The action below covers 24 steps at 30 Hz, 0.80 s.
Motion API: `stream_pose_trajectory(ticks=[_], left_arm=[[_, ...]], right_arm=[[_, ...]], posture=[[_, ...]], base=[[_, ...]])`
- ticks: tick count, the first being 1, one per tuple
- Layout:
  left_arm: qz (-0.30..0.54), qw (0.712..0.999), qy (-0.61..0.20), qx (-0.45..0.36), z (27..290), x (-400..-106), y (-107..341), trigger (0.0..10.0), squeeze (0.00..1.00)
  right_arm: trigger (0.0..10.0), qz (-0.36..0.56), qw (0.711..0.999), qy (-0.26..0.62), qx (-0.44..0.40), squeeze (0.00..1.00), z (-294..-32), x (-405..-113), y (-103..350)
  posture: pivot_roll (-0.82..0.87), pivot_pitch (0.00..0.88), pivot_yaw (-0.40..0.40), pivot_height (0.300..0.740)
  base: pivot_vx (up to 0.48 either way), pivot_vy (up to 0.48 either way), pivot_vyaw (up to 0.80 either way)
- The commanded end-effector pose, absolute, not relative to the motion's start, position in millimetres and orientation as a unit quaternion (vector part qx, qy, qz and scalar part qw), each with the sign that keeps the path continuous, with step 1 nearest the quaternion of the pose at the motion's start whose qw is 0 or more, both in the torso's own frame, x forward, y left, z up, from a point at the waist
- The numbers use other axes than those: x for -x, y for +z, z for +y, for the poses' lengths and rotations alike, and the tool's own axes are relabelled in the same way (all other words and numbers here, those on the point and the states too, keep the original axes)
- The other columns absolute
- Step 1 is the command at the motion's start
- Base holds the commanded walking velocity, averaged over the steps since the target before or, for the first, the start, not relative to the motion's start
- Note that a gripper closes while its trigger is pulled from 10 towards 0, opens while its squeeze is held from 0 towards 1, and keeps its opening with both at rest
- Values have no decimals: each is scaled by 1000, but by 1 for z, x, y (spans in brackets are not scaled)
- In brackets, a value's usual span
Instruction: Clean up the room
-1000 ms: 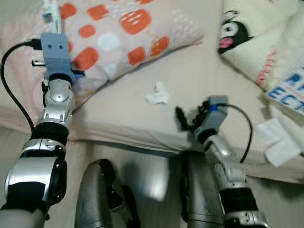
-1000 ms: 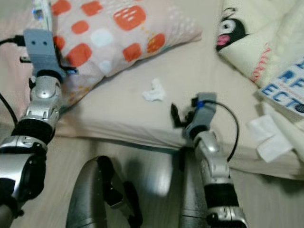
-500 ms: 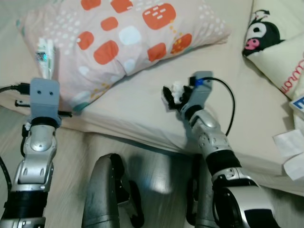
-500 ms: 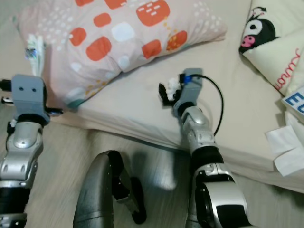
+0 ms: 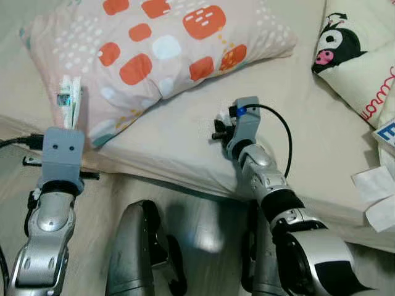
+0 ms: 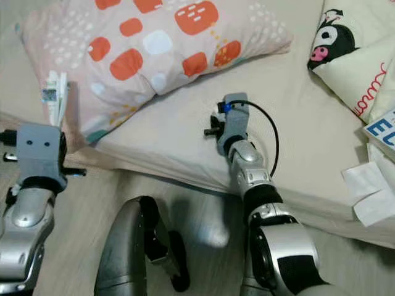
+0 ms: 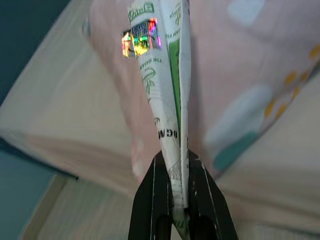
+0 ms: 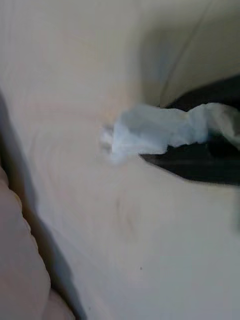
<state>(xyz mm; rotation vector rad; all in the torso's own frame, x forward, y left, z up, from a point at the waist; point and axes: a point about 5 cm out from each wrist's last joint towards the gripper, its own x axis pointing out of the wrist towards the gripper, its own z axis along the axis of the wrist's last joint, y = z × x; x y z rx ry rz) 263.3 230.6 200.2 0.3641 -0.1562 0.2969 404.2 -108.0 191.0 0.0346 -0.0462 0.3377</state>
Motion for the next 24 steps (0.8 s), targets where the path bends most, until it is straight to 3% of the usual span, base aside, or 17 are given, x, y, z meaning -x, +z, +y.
stream_pose_trajectory(ticks=[1, 11, 15, 17, 18, 19, 21, 22, 23, 24], left_arm=[[-54, 970, 158, -179, 236, -257, 192, 0, 0], [-27, 975, 177, -135, 230, -262, 176, 0, 0], [2, 988, 151, 4, 220, -287, 163, 0, 0], [2, 988, 151, 4, 220, -287, 163, 0, 0], [-9, 992, 106, 70, 211, -294, 166, 1686, 0], [-9, 992, 106, 70, 211, -294, 166, 1686, 0], [-24, 994, 81, 74, 206, -297, 170, 2902, 0], [-32, 995, 71, 67, 203, -300, 172, 4431, 0], [-32, 995, 71, 67, 203, -300, 172, 4431, 0], [-42, 995, 64, 68, 201, -302, 174, 6353, 0]], right_arm=[[0, 3, 984, 174, -24, 0, -106, -401, 175], [0, -13, 984, 169, -56, 0, -112, -399, 173], [0, -62, 968, 176, -166, 0, -114, -392, 179], [0, -62, 968, 176, -166, 0, -114, -392, 179], [0, -74, 954, 213, -199, 0, -102, -380, 180], [0, -74, 954, 213, -199, 0, -102, -380, 180], [0, -72, 944, 249, -204, 0, -92, -367, 175], [0, -67, 944, 255, -196, 0, -89, -360, 167], [0, -67, 944, 255, -196, 0, -89, -360, 167], [0, -60, 944, 259, -194, 0, -87, -355, 159]], posture=[[134, 517, 67, 535], [102, 393, 30, 535], [60, 295, 11, 535], [60, 295, 11, 535], [22, 242, -3, 535], [22, 242, -3, 535], [7, 225, -8, 535], [-1, 196, -16, 540], [-1, 196, -16, 540], [-3, 189, -19, 545]], base=[[0, 0, 0], [0, 0, 0], [0, 0, 0], [0, 0, 0], [0, 0, 0], [0, 0, 0], [0, 0, 0], [0, 0, 0], [0, 0, 0], [0, 0, 0]])
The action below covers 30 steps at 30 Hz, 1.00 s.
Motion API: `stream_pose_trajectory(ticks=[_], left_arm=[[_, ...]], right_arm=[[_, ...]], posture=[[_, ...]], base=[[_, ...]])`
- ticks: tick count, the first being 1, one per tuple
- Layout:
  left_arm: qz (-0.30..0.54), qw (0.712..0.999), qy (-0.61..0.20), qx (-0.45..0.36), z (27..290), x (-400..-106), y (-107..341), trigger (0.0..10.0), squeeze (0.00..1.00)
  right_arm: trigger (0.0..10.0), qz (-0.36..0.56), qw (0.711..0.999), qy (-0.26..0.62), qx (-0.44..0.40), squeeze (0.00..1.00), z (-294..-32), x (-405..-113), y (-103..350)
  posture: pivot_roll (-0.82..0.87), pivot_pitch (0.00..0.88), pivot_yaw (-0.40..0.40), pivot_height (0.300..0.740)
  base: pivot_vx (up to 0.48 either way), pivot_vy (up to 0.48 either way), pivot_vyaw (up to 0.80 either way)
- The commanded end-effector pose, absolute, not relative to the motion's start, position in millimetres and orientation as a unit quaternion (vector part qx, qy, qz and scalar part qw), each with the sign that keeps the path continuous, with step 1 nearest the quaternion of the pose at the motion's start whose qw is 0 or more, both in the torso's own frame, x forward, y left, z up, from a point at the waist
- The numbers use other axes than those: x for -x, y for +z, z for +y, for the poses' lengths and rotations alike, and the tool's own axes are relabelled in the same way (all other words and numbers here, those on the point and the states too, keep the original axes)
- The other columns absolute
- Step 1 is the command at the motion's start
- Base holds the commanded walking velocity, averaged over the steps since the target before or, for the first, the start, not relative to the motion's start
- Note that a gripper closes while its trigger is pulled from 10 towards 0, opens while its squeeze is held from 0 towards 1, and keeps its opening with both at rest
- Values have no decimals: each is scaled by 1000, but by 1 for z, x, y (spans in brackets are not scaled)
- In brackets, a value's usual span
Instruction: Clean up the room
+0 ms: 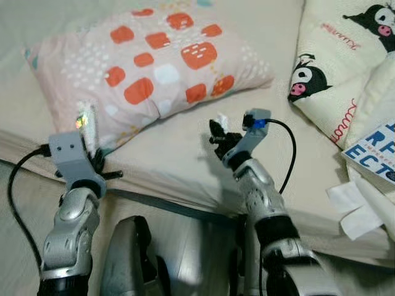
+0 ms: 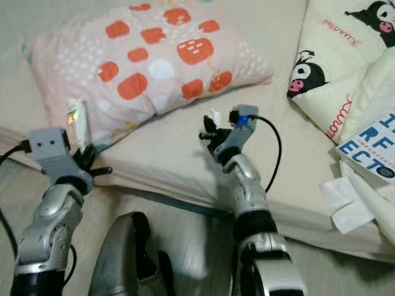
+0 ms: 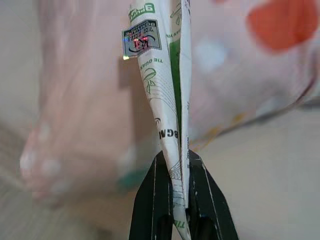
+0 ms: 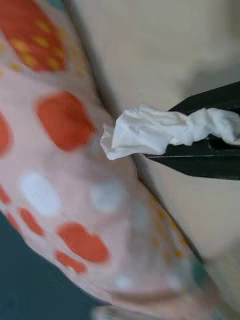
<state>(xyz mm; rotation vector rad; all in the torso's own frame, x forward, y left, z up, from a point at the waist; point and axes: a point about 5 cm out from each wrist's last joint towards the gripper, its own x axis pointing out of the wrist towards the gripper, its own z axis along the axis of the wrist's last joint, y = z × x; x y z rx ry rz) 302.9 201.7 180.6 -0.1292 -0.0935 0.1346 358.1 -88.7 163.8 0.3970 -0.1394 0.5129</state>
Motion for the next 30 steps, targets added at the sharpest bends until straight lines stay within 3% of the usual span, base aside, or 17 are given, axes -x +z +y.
stream_pose_trajectory(ticks=[1, 8, 17, 19, 22, 30], left_arm=[[-50, 995, 62, 65, 199, -302, 177, 10000, 0], [-42, 996, 63, 51, 195, -308, 175, 10000, 0], [-41, 999, -5, 12, 174, -308, 159, 10000, 0], [-26, 999, -27, 1, 170, -306, 146, 10000, 0], [52, 995, -66, -45, 172, -287, 89, 10000, 0], [111, 992, -59, -29, 178, -272, 53, 10000, 0]], right_arm=[[0, -50, 944, 262, -193, 0, -85, -349, 151], [0, -18, 946, 266, -187, 0, -81, -338, 130], [0, -1, 947, 282, -154, 0, -80, -335, 128], [0, 5, 948, 280, -151, 0, -81, -334, 126], [0, 36, 954, 266, -133, 0, -89, -329, 107], [0, 63, 958, 254, -117, 0, -98, -320, 91]], posture=[[-3, 187, -20, 550], [-2, 167, -22, 565], [3, 157, -23, 595], [-3, 150, -23, 600], [-16, 147, -30, 615], [-20, 148, -38, 640]], base=[[0, 0, 0], [-75, 0, 0], [-107, 0, 0], [0, 0, 0], [0, 0, 0], [0, 0, 0]])
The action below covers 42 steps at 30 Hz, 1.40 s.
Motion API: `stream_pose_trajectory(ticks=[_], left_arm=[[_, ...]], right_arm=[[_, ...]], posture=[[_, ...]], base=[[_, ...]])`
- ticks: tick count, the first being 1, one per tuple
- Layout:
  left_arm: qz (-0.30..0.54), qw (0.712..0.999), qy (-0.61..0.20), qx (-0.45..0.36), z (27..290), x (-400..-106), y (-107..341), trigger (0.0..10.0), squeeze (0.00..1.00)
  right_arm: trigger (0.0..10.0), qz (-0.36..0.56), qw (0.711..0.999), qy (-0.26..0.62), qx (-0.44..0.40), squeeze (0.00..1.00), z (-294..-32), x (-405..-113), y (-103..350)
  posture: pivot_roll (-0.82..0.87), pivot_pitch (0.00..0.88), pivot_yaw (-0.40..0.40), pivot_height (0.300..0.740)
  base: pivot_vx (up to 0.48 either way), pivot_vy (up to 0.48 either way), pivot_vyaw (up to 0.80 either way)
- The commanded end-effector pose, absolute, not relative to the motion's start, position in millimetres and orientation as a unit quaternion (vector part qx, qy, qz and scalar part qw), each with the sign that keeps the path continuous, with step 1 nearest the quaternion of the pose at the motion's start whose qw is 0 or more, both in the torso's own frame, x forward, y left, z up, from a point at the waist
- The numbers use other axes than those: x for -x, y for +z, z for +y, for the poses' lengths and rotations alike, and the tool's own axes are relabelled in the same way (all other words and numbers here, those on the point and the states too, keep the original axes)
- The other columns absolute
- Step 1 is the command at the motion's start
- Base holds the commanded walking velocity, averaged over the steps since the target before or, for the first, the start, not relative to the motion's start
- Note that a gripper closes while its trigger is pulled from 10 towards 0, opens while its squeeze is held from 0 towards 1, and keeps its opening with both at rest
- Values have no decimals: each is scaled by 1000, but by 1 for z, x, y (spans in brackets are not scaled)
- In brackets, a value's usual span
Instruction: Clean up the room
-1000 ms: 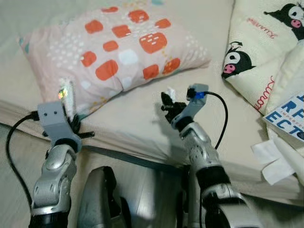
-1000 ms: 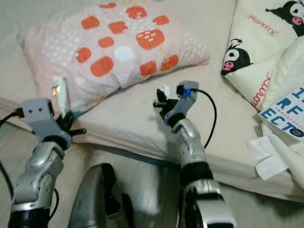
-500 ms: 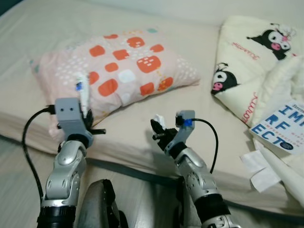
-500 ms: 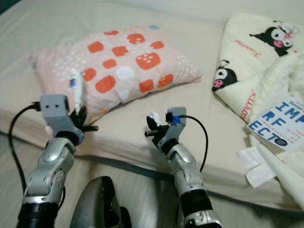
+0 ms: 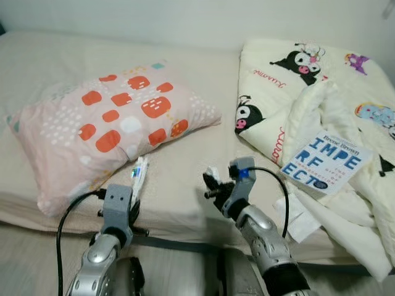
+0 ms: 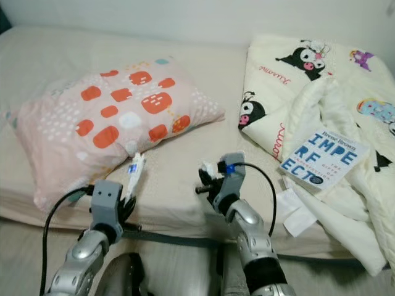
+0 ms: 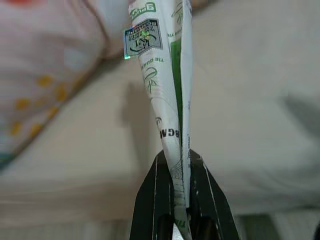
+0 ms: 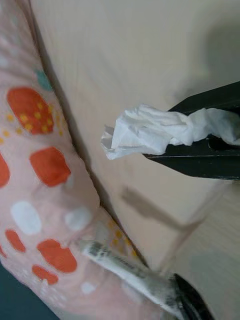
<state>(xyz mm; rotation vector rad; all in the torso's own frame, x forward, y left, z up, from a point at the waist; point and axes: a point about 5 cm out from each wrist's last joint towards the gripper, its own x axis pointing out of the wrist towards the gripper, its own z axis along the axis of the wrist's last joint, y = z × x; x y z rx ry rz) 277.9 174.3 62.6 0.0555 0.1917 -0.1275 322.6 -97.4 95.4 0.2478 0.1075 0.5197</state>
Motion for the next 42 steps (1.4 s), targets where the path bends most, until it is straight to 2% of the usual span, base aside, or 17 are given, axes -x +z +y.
stream_pose_trajectory(ticks=[1, 7, 12, 16, 21, 31, 32, 40, 42], left_arm=[[115, 991, -59, -19, 176, -271, 51, 10000, 0], [113, 991, -76, -11, 170, -266, 41, 10000, 0], [120, 987, -102, -25, 161, -250, 28, 10000, 0], [119, 987, -105, -16, 161, -246, 28, 10000, 0], [116, 986, -119, -14, 157, -247, 26, 10000, 0], [128, 985, -118, -11, 157, -249, 22, 10000, 0], [130, 984, -121, -15, 157, -250, 22, 10000, 0], [119, 983, -133, -39, 154, -250, 22, 10000, 0], [125, 984, -120, -37, 160, -250, 18, 10000, 0]], right_arm=[[0, 69, 958, 253, -114, 0, -98, -319, 88], [0, 97, 958, 258, -76, 0, -98, -314, 73], [0, 154, 954, 258, -3, 0, -108, -299, 41], [0, 183, 949, 255, 9, 0, -114, -287, 25], [0, 210, 939, 273, 19, 0, -103, -271, 7], [0, 214, 940, 262, 35, 0, -108, -272, 3], [10000, 220, 939, 262, 28, 0, -109, -271, 2], [10000, 235, 933, 271, 40, 0, -110, -268, -5], [10000, 250, 933, 255, 53, 0, -117, -266, -12]], posture=[[-21, 145, -41, 645], [-20, 141, -49, 665], [-13, 147, -54, 690], [-15, 151, -55, 705], [-19, 149, -57, 730], [-17, 145, -63, 740], [-17, 140, -64, 740], [-8, 116, -65, 740], [8, 78, -66, 740]], base=[[0, 0, 0], [0, 0, 0], [0, 0, 0], [0, 0, 0], [0, 0, 0], [0, 0, 0], [-240, 0, 444], [-95, 0, 591], [0, 0, 678]])
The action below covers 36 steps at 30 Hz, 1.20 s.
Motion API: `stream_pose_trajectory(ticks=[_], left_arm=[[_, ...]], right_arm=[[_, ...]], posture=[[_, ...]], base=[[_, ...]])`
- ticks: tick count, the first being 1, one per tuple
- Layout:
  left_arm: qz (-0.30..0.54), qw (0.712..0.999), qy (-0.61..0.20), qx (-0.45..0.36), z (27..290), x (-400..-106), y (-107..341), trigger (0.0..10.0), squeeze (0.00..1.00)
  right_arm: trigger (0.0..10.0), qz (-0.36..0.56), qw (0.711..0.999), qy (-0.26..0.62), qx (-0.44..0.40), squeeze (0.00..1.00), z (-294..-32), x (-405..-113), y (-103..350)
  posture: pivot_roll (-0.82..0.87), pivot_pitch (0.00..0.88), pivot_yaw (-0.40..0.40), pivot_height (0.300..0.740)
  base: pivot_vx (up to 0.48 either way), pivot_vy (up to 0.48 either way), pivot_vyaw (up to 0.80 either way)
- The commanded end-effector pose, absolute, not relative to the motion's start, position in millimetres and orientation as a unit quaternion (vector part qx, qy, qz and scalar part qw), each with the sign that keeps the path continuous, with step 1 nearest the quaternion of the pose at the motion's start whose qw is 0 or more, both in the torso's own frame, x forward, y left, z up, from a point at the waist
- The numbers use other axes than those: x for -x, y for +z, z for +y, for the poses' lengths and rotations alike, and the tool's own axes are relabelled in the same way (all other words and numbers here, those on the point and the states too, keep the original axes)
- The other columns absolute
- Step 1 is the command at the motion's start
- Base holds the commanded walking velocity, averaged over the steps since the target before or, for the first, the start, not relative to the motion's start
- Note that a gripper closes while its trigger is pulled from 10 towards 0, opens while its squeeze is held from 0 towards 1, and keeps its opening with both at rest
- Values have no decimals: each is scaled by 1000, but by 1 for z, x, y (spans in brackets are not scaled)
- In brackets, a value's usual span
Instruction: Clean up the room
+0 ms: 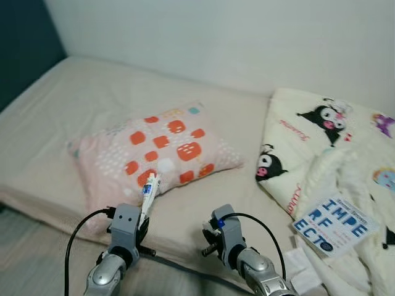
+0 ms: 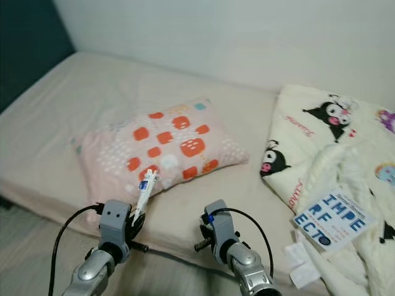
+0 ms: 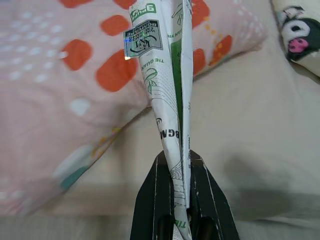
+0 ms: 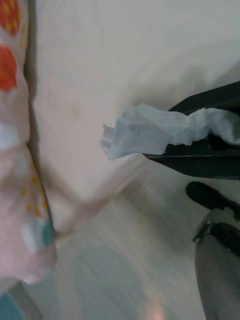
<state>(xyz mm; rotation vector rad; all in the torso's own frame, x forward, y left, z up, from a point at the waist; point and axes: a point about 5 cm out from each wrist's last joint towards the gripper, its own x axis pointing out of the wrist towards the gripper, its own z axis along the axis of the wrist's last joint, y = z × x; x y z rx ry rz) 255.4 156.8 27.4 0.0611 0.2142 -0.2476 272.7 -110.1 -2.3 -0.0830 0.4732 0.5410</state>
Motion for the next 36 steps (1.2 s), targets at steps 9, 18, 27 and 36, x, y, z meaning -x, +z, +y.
stream_pose_trajectory(ticks=[9, 18, 27, 36], left_arm=[[220, 976, 9, 1, 209, -239, -19, 10000, 0], [411, 901, 130, 45, 240, -171, -75, 10000, 0], [456, 880, 124, 44, 226, -151, -89, 10000, 0], [499, 860, 109, -5, 245, -104, -100, 10000, 0]], right_arm=[[10000, 303, 930, 198, 71, 0, -135, -257, -30], [10000, 436, 898, 50, 2, 0, -170, -213, -69], [10000, 499, 866, 28, 33, 0, -184, -176, -89], [10000, 524, 851, 0, 34, 0, -203, -155, -95]], posture=[[22, 62, -73, 740], [44, 51, -77, 740], [35, 48, -72, 740], [12, 52, -62, 740]], base=[[0, 0, 676], [0, 0, 681], [0, 0, 683], [0, 0, 681]])
